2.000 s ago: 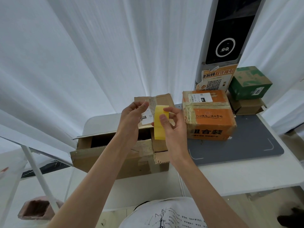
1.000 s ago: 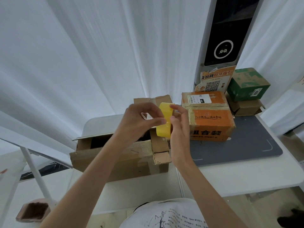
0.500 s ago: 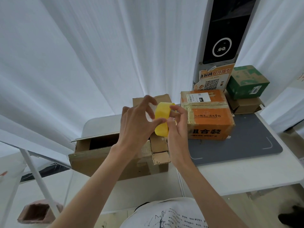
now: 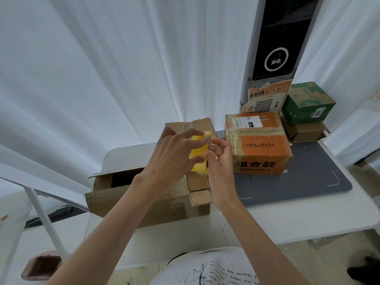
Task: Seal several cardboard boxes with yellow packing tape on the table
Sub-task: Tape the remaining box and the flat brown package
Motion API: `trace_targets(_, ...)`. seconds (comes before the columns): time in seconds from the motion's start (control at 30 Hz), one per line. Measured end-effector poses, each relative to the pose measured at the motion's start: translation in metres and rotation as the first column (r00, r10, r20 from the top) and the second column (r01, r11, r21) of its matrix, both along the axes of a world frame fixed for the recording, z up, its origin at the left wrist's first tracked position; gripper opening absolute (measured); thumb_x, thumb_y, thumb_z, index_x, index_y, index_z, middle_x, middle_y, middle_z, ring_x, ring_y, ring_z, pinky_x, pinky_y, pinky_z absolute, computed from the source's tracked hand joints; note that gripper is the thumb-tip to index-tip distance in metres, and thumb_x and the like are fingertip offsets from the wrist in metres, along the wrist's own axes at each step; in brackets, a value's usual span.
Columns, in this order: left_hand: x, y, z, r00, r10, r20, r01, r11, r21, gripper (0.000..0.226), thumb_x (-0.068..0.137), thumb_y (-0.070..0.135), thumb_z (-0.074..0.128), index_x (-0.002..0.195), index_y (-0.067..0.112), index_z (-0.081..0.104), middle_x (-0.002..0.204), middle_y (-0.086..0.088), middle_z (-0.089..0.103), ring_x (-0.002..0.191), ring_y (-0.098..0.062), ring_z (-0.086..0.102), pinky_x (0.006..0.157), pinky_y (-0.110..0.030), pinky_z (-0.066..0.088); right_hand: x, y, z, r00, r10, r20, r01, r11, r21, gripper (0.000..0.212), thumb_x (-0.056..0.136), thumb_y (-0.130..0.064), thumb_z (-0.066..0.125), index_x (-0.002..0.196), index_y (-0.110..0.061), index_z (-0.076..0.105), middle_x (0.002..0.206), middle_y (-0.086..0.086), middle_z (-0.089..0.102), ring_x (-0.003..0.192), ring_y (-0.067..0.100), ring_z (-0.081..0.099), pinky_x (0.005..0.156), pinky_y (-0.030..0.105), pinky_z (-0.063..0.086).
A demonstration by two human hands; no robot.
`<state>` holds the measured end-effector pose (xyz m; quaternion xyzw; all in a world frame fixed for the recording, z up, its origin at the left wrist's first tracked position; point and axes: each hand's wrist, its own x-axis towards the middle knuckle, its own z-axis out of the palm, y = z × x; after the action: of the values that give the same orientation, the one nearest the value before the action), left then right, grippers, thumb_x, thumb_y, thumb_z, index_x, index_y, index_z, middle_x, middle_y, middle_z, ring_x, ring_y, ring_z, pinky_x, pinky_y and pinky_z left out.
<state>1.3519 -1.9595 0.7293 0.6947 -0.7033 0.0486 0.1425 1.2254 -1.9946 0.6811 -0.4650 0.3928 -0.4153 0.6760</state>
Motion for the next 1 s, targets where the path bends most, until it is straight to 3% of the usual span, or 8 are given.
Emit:
trace_targets(0.07,-0.004,0.003,-0.004,1.0,0.002,0.001,-0.002,0.999,-0.041,0.05,0.08,0.043,0.083,0.127,0.032,0.071,0.132,0.01,0.067,0.077,-0.016,0.067,0.086,-0.027,0.031,0.0,-0.001,0.001,1.0,0.002,0.013,-0.003,0.998,0.057,0.028,0.1,-0.008,0.052,0.119,-0.027,0.049,0.108,-0.002,0.069,0.097,0.006,0.065,0.09,0.033,0.049)
trace_targets(0.13,-0.007,0.006,-0.008,0.999,0.01,-0.04,-0.014,0.996,-0.084,0.049,0.076,0.039,0.087,0.122,0.031,0.073,0.13,0.01,0.069,0.072,-0.015,0.067,0.085,-0.027,0.031,0.0,-0.002,0.003,0.998,-0.022,0.056,0.011,0.982,0.188,0.024,0.099,-0.015,0.054,0.121,-0.027,0.053,0.112,0.003,0.069,0.108,0.019,0.064,0.096,0.04,0.051)
trace_targets(0.27,-0.015,0.007,-0.014,0.993,0.062,-0.1,-0.065,0.997,-0.027,0.074,0.069,0.054,0.087,0.134,0.028,0.062,0.145,0.01,0.056,0.088,-0.018,0.07,0.093,-0.03,0.033,0.001,-0.006,0.009,0.98,-0.061,0.188,-0.031,0.891,0.452,0.028,0.099,-0.025,0.053,0.126,-0.017,0.058,0.11,0.016,0.069,0.094,0.027,0.068,0.088,0.045,0.054)
trace_targets(0.37,-0.018,0.006,-0.012,0.99,0.117,-0.081,-0.112,0.992,0.063,0.094,0.068,0.066,0.083,0.148,0.03,0.048,0.157,0.012,0.043,0.105,-0.017,0.066,0.1,-0.031,0.031,-0.001,-0.005,0.014,0.984,-0.05,0.173,-0.038,0.882,0.47,0.013,0.1,-0.029,0.052,0.11,-0.023,0.058,0.101,0.009,0.066,0.09,0.024,0.067,0.097,0.047,0.053)
trace_targets(0.57,-0.016,0.007,-0.01,0.992,0.073,-0.101,-0.064,0.994,0.09,0.09,0.068,0.068,0.08,0.146,0.034,0.05,0.15,0.018,0.05,0.106,-0.013,0.062,0.09,-0.025,0.024,-0.006,-0.004,0.021,0.985,-0.031,0.169,-0.056,0.872,0.487,0.014,0.105,-0.029,0.045,0.094,-0.025,0.054,0.086,0.005,0.063,0.071,0.016,0.063,0.097,0.043,0.053)
trace_targets(0.67,-0.017,0.009,-0.008,0.989,0.083,-0.122,-0.072,0.993,0.094,0.089,0.068,0.068,0.079,0.146,0.036,0.05,0.151,0.02,0.048,0.1,-0.01,0.058,0.089,-0.024,0.023,-0.007,-0.005,0.02,0.982,-0.002,0.189,-0.091,0.87,0.484,0.014,0.104,-0.025,0.042,0.101,-0.02,0.055,0.084,0.007,0.066,0.064,0.015,0.066,0.085,0.04,0.054)
trace_targets(0.83,-0.011,0.01,-0.007,0.982,0.089,-0.165,-0.075,0.993,0.086,0.088,0.066,0.065,0.083,0.144,0.038,0.052,0.149,0.023,0.049,0.096,-0.004,0.052,0.088,-0.024,0.024,-0.007,-0.008,0.015,0.968,0.029,0.25,-0.148,0.87,0.47,0.019,0.104,-0.019,0.038,0.102,-0.014,0.055,0.061,0.002,0.068,0.064,0.019,0.063,0.072,0.034,0.052)
trace_targets(1.0,-0.005,0.013,-0.011,0.967,0.087,-0.238,-0.074,0.995,0.061,0.088,0.063,0.063,0.085,0.142,0.04,0.054,0.147,0.025,0.05,0.097,-0.004,0.053,0.088,-0.018,0.025,-0.007,-0.008,0.012,0.956,0.023,0.291,-0.165,0.865,0.474,0.024,0.101,-0.009,0.036,0.108,-0.011,0.059,0.076,0.009,0.071,0.074,0.026,0.064,0.075,0.039,0.052)
